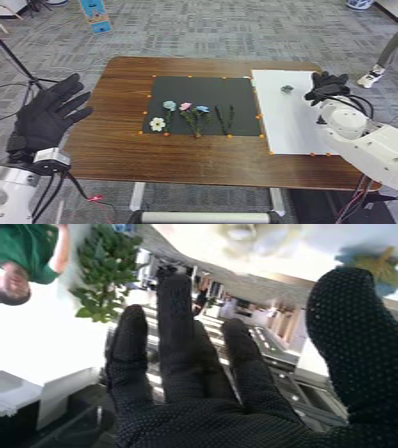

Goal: Arrange flowers

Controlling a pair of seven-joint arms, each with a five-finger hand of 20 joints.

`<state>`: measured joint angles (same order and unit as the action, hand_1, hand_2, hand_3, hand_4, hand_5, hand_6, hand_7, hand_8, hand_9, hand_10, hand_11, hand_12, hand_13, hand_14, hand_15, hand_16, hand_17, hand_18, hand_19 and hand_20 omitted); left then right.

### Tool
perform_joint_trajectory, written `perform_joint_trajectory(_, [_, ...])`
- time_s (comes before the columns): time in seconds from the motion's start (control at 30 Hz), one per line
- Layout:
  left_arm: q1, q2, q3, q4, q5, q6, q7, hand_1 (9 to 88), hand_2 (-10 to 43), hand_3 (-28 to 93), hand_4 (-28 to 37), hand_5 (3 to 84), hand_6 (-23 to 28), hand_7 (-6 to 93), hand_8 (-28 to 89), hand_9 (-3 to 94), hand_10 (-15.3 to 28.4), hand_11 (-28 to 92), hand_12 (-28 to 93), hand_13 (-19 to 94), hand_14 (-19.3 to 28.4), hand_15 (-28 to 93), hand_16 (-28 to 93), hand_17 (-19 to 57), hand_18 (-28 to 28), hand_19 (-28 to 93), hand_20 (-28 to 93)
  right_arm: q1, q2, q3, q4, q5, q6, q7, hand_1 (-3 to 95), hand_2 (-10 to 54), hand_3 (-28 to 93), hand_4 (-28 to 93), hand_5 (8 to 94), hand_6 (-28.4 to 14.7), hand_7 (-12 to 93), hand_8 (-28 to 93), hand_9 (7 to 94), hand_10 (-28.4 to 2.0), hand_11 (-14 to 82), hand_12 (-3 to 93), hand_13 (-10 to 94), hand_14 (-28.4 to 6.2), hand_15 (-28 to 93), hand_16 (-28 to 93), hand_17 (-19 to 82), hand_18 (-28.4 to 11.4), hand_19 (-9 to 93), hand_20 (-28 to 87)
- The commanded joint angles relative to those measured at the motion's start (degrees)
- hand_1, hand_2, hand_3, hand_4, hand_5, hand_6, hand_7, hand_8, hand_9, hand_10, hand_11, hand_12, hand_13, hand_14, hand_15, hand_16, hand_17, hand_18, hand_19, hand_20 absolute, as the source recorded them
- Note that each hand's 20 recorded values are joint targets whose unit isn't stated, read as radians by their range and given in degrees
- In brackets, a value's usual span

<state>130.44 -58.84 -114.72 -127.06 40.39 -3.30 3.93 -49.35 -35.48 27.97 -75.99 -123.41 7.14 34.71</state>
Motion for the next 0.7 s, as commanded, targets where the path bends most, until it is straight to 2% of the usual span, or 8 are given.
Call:
perform_joint_trajectory(0.03, [0.8,-0.35,-0.22,-0.49,-0.07,0.22,-0.1,20.0,-6.2,67,-28.3,25.1,2.8,17.3,-9,20.2,10.1,17,15,18,12.8,15,4,-12.8,22.3,40,7,0.7,-0.7,0.9,2.0,2.7,-4.6,0.1,29.0,-9.5,85,-28,26.8,-6.3,14,-8,31.7,-17.1,7.7,6.2,48,-9.2,54,18,16,-20.5,70,50])
perform_joint_trajectory(0.2, [0.5,-0.11,-0.1,-0.3,-0.07,-0.19,-0.03,20.0,-6.2,68,-28.3,25.1,2.8,17.2,-9,20.3,10.2,17,15,18,12.9,15,4,-12.8,22.3,40,7,0.9,-0.5,0.8,2.8,4.5,-5.8,-0.6,30.0,-9.5,86,-28,26.7,-5.9,14,-8,31.8,-16.4,8.5,5.7,48,-8.9,55,18,16,-20.7,70,50])
perform_joint_trajectory(0.37, [0.7,-0.07,-0.24,-0.34,-0.06,-0.45,0.05,20.0,-6.0,68,-28.3,25.2,2.8,17.2,-9,20.4,10.3,16,15,18,12.9,16,4,-12.8,22.3,40,7,0.6,-0.3,0.7,3.1,4.3,-5.9,-1.1,31.3,-9.5,86,-28,30.3,-5.2,16,-9,32.0,-13.3,10.0,6.9,48,-8.9,57,19,16,-20.6,71,50])
perform_joint_trajectory(0.5, [0.9,0.03,-0.38,-0.35,-0.08,-0.5,0.01,19.9,-6.0,68,-28.3,25.2,2.8,17.2,-9,20.4,10.2,16,15,18,12.8,16,4,-12.8,22.3,40,7,0.5,0.0,-0.2,2.9,3.6,-3.7,-1.7,31.9,-9.5,86,-28,34.9,-3.2,20,-11,39.3,-8.8,13.5,11.1,49,-8.3,59,20,16,-20.3,71,50])
perform_joint_trajectory(0.7, [0.9,0.11,-0.48,-0.39,-0.14,-0.7,-0.14,20.0,-5.9,68,-28.3,25.2,2.8,17.1,-9,20.4,10.2,17,15,18,12.8,16,4,-12.8,22.3,40,7,0.6,0.0,-2.0,2.4,2.4,2.9,-3.7,34.2,-9.5,86,-28,46.0,0.4,27,-14,52.2,-8.3,21.1,15.5,53,-6.9,61,21,18,-19.7,72,51])
